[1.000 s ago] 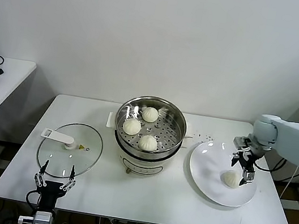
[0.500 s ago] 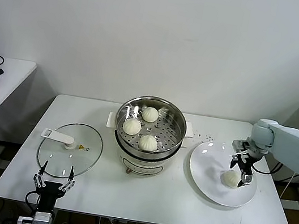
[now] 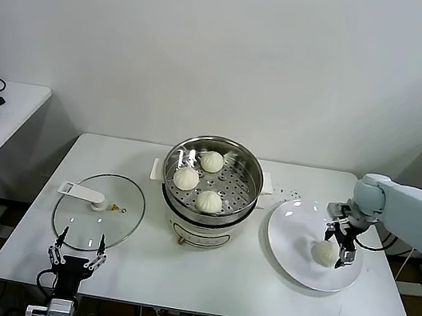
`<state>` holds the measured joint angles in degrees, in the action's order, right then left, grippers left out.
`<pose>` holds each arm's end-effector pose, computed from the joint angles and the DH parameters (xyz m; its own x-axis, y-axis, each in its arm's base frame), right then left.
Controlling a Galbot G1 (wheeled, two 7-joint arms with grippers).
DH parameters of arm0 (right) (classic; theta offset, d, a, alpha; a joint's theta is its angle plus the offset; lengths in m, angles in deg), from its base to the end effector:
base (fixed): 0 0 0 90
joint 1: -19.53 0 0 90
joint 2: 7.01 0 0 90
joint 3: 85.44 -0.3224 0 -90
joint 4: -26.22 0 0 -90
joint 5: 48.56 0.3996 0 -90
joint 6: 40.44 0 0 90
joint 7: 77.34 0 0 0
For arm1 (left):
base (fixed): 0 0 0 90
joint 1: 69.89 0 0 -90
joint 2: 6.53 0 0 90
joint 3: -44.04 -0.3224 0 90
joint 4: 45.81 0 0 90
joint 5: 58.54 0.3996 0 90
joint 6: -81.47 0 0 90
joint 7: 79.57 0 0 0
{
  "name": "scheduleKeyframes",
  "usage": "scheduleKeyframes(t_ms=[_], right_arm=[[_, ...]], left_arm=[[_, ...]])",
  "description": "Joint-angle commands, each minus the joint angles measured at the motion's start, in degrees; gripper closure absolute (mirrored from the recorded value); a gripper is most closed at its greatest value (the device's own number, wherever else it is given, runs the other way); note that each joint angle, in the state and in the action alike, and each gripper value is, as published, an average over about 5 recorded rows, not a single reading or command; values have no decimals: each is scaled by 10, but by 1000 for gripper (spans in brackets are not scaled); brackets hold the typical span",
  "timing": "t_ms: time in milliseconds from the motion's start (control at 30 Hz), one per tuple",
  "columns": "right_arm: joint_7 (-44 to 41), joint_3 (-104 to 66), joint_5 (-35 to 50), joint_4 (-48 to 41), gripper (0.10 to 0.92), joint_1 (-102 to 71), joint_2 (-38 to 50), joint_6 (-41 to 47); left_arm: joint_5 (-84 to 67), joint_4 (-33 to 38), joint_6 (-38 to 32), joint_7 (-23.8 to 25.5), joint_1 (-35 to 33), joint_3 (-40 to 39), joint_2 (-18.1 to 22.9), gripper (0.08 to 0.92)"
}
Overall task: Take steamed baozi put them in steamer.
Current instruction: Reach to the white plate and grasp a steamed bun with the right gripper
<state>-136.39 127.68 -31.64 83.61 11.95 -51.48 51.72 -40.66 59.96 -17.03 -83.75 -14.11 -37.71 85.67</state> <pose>0.5486 -0.1863 -0.2585 0.0633 0.0479 0.9968 -0.9912 -0.1130 0.0684 0.1934 0.0469 -0.3924 -0.9731 -0.1699 0.1558 -0.1064 0.9306 0.3501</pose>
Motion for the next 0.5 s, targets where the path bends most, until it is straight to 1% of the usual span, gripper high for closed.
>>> scheduleKeyframes(t_ms=[33, 400, 500], right_arm=[[2, -8, -8, 1, 214, -6, 2, 1], [5, -14, -25, 1, 386, -2, 6, 0], [5, -13, -28, 2, 410, 4, 7, 0]], left_arm=[[-1, 2, 0, 0, 0, -1, 6, 177], [-1, 3, -1, -1, -1, -1, 7, 177], [-1, 5, -1, -1, -1, -1, 7, 177]])
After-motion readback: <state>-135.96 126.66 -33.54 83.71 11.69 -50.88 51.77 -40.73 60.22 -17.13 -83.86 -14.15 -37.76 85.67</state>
